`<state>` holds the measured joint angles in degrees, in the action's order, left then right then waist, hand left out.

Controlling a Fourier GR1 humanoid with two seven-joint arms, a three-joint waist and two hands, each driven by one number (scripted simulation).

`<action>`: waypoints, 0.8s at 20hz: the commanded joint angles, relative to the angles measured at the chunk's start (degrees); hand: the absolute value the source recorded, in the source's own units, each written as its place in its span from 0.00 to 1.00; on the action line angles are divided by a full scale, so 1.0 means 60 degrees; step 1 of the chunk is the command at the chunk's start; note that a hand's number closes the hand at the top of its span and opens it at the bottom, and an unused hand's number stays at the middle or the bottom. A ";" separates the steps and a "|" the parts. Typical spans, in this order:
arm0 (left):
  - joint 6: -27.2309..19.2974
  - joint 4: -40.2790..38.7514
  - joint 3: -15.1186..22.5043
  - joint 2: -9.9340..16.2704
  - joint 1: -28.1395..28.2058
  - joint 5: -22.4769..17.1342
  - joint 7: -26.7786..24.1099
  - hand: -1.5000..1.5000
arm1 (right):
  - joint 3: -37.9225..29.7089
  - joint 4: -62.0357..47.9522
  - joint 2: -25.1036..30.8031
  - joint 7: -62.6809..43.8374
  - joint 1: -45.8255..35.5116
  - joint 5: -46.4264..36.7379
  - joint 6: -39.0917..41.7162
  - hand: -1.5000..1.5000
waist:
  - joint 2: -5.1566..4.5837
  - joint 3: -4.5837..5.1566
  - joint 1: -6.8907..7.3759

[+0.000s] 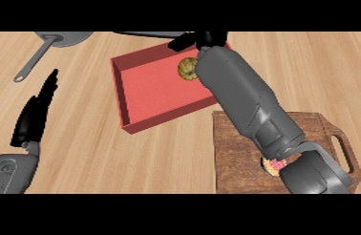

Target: Pick the squash from the cutting board and place it in the cardboard box

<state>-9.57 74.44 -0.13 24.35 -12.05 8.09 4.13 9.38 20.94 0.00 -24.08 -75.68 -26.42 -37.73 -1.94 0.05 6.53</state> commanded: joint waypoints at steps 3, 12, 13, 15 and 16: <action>0.0127 -0.0237 -0.0203 0.0101 0.0170 -0.0080 -0.0205 0.50 | -0.0670 0.0277 0.0000 0.1281 -0.0081 0.0626 -0.1693 0.00 | 0.0049 -0.0006 -0.0273; -0.0057 0.0253 -0.0601 0.0107 0.1096 -0.0042 -0.0143 0.50 | -0.1799 0.1590 0.0338 0.3156 0.0888 0.1874 -0.1303 0.00 | 0.0296 -0.0013 -0.0903; -0.0147 0.0367 -0.0694 0.0087 0.1116 -0.0026 -0.0067 0.50 | -0.1722 0.1910 0.0275 0.3031 0.1288 0.1863 -0.1294 0.00 | 0.0330 -0.0012 -0.0994; -0.0145 0.0105 -0.0700 -0.0026 0.1157 -0.0033 -0.0168 0.50 | -0.1555 0.2897 0.0626 0.2840 0.2186 0.1909 -0.0936 0.00 | 0.0403 -0.0014 -0.1212; -0.0113 0.0214 -0.0774 0.0035 0.0944 -0.0054 0.0141 0.50 | -0.1587 0.2985 0.0789 0.2729 0.2326 0.1842 -0.1072 0.00 | 0.0385 -0.0013 -0.1183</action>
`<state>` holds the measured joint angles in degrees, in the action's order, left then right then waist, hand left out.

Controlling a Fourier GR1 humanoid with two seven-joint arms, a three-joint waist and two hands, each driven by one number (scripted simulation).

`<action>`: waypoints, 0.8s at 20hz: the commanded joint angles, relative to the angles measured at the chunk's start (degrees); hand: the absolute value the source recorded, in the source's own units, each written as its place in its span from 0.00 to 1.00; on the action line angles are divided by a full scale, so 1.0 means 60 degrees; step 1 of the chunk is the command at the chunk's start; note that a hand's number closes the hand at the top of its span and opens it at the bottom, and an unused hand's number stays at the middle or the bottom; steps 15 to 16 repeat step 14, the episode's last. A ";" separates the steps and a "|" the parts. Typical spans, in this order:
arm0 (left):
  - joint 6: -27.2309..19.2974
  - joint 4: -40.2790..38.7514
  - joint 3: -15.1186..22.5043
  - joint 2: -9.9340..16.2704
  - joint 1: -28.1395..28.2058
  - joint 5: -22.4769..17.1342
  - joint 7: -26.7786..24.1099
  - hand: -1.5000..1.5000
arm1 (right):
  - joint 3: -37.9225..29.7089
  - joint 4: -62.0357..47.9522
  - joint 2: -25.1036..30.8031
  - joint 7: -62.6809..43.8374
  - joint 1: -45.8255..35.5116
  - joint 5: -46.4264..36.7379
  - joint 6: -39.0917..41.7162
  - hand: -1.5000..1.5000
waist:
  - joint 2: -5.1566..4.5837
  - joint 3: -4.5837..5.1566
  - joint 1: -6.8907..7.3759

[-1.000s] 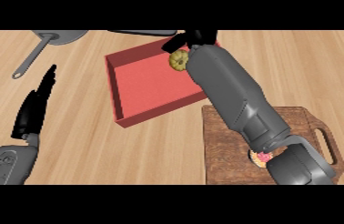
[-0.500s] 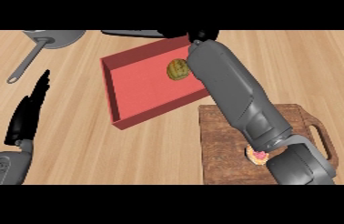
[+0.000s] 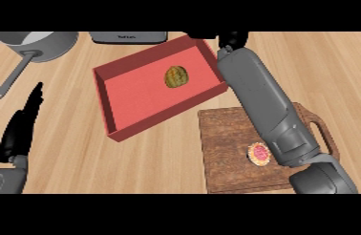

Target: Pick the squash from the cutting board and place it in the cardboard box

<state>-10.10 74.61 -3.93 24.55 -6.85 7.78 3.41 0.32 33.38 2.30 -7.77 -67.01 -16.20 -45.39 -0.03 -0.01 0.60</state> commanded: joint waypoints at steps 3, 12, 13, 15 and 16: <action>0.0042 0.0048 -0.0391 0.0217 0.0125 0.0006 0.0285 0.50 | 0.0237 0.2300 0.0872 -0.0337 0.2107 0.0066 0.0674 0.00 | 0.0106 0.0000 -0.0348; -0.0213 0.0252 -0.0247 -0.0214 0.0484 0.0314 0.0048 0.50 | 0.0569 0.6923 0.3108 -0.1709 0.5519 0.0498 0.3152 0.00 | 0.0094 0.0006 -0.0398; -0.0273 0.0743 -0.0198 -0.0323 0.0878 0.0263 0.0026 0.50 | 0.0700 0.7530 0.3300 -0.1515 0.6259 0.0622 0.3456 0.00 | 0.0136 0.0002 -0.0447; 0.0405 0.0542 -0.0618 0.0290 0.0913 -0.0111 -0.0209 0.50 | 0.0756 0.7959 0.3250 -0.1643 0.6846 0.0573 0.3372 0.00 | 0.0104 0.0005 -0.0365; 0.0405 0.0542 -0.0618 0.0290 0.0913 -0.0111 -0.0209 0.50 | 0.0756 0.7959 0.3250 -0.1643 0.6846 0.0573 0.3372 0.00 | 0.0104 0.0005 -0.0365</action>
